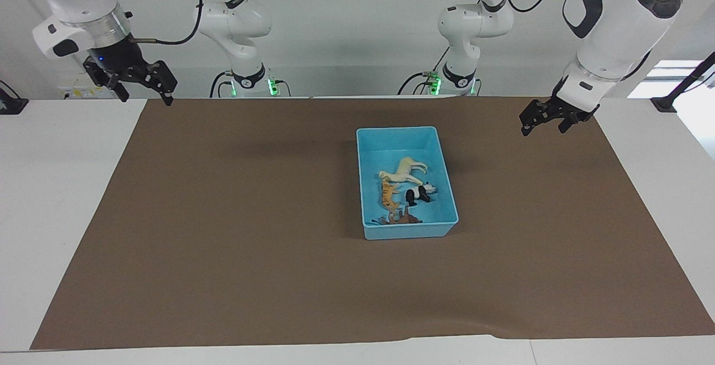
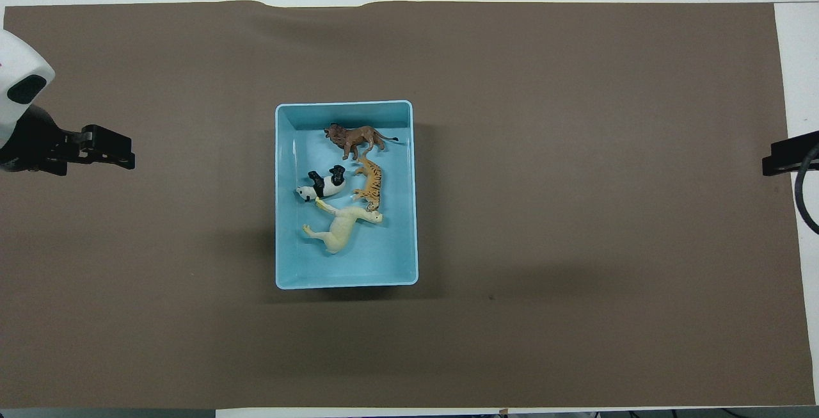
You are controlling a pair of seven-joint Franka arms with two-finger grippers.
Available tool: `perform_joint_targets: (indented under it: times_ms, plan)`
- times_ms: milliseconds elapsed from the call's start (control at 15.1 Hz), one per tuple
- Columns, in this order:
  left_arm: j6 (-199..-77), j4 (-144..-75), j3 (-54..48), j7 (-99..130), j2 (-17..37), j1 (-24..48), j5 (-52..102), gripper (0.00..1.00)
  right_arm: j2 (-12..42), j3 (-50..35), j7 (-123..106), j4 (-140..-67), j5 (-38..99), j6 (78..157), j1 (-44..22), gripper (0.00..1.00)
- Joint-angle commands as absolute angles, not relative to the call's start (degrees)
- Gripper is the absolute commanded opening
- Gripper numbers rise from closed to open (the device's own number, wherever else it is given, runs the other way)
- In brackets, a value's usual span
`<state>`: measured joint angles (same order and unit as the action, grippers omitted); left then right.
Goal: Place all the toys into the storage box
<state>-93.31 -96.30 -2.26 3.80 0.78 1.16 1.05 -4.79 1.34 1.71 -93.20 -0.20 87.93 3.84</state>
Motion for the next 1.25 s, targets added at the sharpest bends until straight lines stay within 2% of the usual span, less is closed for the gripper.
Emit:
perform_joint_targets:
  times_ms: [0,1189]
  plan:
    - [-93.2,-96.1,-1.7,3.2,1.0,1.5,1.1,1.00,-6.2,-0.6,1.6,-95.7,2.8,92.4,6.0,1.00]
    - [-93.3,-96.7,-1.6,3.4,-0.3,1.4,1.1,1.00,-5.8,-1.1,-0.4,-94.5,-1.8,90.5,4.4,1.00]
